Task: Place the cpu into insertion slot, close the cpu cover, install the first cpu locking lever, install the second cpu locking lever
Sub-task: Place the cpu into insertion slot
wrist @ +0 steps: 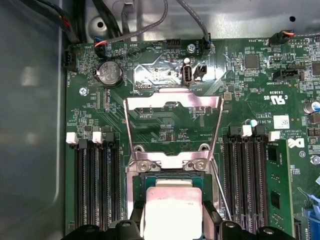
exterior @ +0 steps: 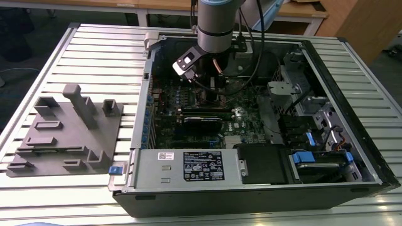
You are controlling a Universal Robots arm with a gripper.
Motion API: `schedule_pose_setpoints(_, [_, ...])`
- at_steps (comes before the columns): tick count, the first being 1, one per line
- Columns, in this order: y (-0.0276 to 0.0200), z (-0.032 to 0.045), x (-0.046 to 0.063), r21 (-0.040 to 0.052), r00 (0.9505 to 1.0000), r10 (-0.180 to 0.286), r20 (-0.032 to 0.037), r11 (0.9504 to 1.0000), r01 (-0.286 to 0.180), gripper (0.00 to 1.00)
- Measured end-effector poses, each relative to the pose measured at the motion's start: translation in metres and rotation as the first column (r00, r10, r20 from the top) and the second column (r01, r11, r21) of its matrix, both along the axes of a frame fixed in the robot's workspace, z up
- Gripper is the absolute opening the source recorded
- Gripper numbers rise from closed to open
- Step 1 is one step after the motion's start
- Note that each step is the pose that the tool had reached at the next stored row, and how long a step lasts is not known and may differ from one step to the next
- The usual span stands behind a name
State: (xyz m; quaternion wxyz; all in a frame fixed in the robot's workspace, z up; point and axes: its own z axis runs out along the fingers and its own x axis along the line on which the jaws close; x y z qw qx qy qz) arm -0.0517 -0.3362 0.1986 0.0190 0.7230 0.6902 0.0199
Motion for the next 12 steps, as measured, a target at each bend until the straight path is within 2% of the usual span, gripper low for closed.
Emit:
schedule_pose_setpoints(5, [0.0001,-0.0004,0.0000,0.0003,0.9990,0.046,0.0003,0.9990,-0.046,0.54])
schedule_pose_setpoints(12, [0.0000,-0.0036,0.0000,0.0001,0.9989,0.047,0.0002,0.9989,-0.047,0.54])
